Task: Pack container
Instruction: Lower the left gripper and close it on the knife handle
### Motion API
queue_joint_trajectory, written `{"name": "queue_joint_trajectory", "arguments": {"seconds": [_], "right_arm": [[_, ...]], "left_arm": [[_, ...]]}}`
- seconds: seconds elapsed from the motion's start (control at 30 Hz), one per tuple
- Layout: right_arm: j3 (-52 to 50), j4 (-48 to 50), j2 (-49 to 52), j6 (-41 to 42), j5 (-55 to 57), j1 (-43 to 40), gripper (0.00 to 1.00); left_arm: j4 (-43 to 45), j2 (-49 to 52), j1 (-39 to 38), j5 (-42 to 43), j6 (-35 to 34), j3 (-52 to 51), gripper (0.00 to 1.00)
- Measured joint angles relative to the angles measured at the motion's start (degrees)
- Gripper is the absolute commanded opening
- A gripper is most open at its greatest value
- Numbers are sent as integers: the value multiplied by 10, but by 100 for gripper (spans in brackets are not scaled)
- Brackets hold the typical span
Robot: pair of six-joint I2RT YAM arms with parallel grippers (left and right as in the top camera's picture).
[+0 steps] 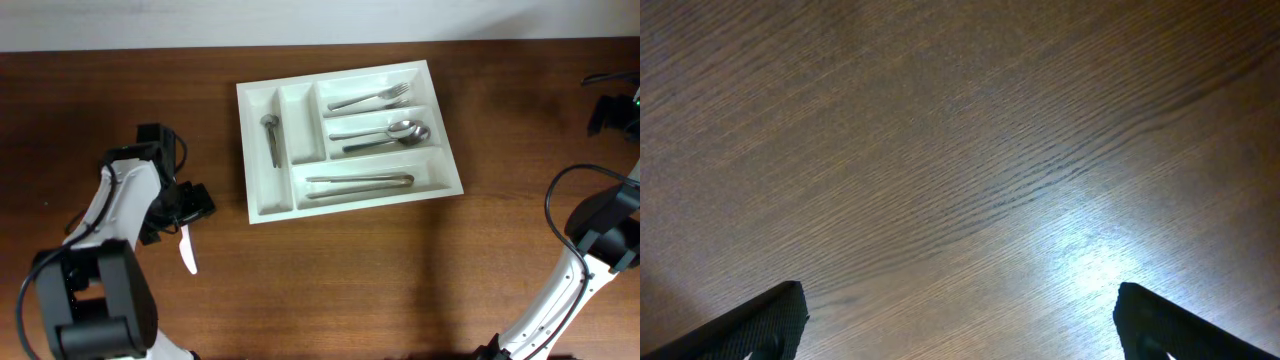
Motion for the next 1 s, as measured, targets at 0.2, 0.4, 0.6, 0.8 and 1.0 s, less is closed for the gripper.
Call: {"name": "queue_joint_trajectory", "arguments": {"seconds": [0.2,0.4,0.6,0.8,1.0], "right_arm": [[0,0,0,0,0,0,99],[0,0,0,0,0,0,99],[0,0,0,0,0,0,99],[0,0,0,0,0,0,99],[0,0,0,0,0,0,99]], "left_arm": [[13,10,0,6,-1,0,99],[16,10,0,10,26,0,99],[23,10,0,6,71,0,99],[45,10,0,1,86,-21,99],[50,10,0,1,88,-32,99]]}}
